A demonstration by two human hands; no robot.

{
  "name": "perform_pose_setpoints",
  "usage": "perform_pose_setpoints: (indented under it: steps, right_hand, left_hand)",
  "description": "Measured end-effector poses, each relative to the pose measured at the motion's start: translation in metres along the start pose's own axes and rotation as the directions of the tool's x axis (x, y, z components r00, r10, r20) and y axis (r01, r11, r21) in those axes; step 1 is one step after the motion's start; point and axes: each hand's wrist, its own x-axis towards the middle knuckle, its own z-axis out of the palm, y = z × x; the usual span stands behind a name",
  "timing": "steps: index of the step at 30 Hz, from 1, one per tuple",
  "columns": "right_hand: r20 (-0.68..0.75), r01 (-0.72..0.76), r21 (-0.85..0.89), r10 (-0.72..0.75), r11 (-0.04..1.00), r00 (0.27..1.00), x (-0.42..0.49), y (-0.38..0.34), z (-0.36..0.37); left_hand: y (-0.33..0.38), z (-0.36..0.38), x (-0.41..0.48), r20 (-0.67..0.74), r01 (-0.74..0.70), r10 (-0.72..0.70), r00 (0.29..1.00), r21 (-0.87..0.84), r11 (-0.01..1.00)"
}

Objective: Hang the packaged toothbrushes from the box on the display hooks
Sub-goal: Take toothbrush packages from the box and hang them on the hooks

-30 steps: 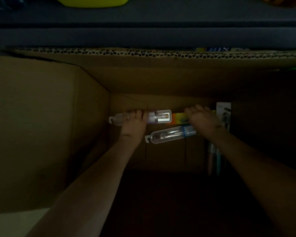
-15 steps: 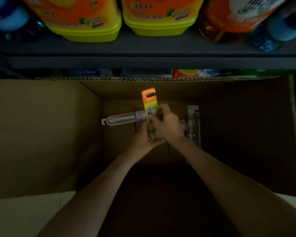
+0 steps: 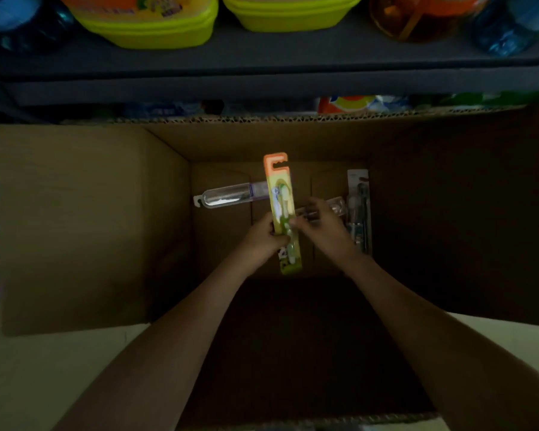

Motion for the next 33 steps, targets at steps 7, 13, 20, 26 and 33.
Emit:
perform_pose_setpoints:
  steps: [7, 13, 20, 26, 33]
  right_hand:
    - [-0.041, 0.153, 0.003, -0.153, 0.988, 0.987, -0.100, -0.125, -0.037]
    - [-0.074, 0.355, -0.101, -0.363, 0.929, 0.929, -0.223, -0.283, -0.108]
    - [-0.120, 0.735, -0.164, -0.753, 0.658, 0.648, -0.374, -0.474, -0.164]
    - [-0.234, 0.866, -0.354, -0.930, 0.354, 0.284, -0.464, -0.631, -0.177]
    - [-0.399, 0.800, -0.560, -0.916, 0.215, -0.033, -0.510, -0.769, -0.164]
  left_hand:
    - [0.100, -0.026, -0.120, 0.069, -0.139, 0.131, 0.989, 0.130, 0.982]
    - [0.235, -0.090, -0.284, -0.137, -0.322, 0.388, 0.911, 0.352, 0.879]
    - [0.390, -0.162, -0.477, -0.280, -0.430, 0.781, 0.559, 0.707, 0.561]
    - [0.489, -0.252, -0.591, -0.381, -0.336, 0.924, 0.032, 0.867, 0.369]
    - [0.568, -0.357, -0.672, -0.138, -0.066, 0.878, -0.458, 0.990, 0.121]
